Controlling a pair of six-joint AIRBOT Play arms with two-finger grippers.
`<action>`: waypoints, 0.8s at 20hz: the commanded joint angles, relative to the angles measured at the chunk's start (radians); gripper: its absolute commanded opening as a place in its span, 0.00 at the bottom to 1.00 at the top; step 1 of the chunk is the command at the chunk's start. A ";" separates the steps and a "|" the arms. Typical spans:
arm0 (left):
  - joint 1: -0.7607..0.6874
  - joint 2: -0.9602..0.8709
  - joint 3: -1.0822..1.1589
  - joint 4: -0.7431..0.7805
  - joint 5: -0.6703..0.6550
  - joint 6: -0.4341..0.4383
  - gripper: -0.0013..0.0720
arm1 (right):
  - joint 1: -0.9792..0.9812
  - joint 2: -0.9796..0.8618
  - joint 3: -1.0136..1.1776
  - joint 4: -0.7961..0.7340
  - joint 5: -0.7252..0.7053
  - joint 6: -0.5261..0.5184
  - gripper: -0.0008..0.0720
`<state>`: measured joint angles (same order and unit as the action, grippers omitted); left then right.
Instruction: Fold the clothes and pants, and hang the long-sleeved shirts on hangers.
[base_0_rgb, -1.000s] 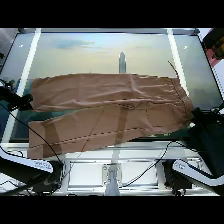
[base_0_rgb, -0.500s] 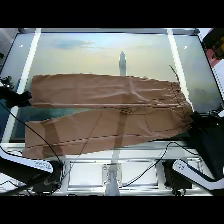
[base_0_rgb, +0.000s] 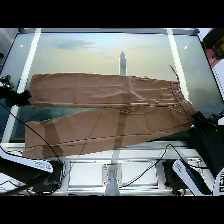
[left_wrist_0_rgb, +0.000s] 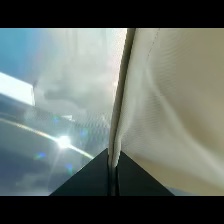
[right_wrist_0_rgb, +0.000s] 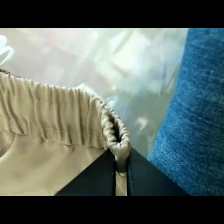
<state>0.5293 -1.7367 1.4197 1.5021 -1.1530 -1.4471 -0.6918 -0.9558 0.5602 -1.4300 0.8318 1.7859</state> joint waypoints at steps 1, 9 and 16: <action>0.001 -0.001 0.000 0.009 -0.076 0.000 0.05 | 0.001 0.021 -0.008 -0.011 -0.014 0.012 0.07; 0.008 0.004 0.000 0.009 -0.195 -0.016 0.90 | 0.001 0.021 -0.008 0.027 -0.007 0.012 0.07; 0.018 0.157 0.000 0.124 -0.256 -0.056 0.77 | 0.001 0.021 -0.008 0.034 -0.007 0.011 0.07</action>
<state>0.5407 -1.6520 1.4200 1.5585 -1.3754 -1.4906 -0.6918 -0.9360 0.5526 -1.4025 0.8242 1.7973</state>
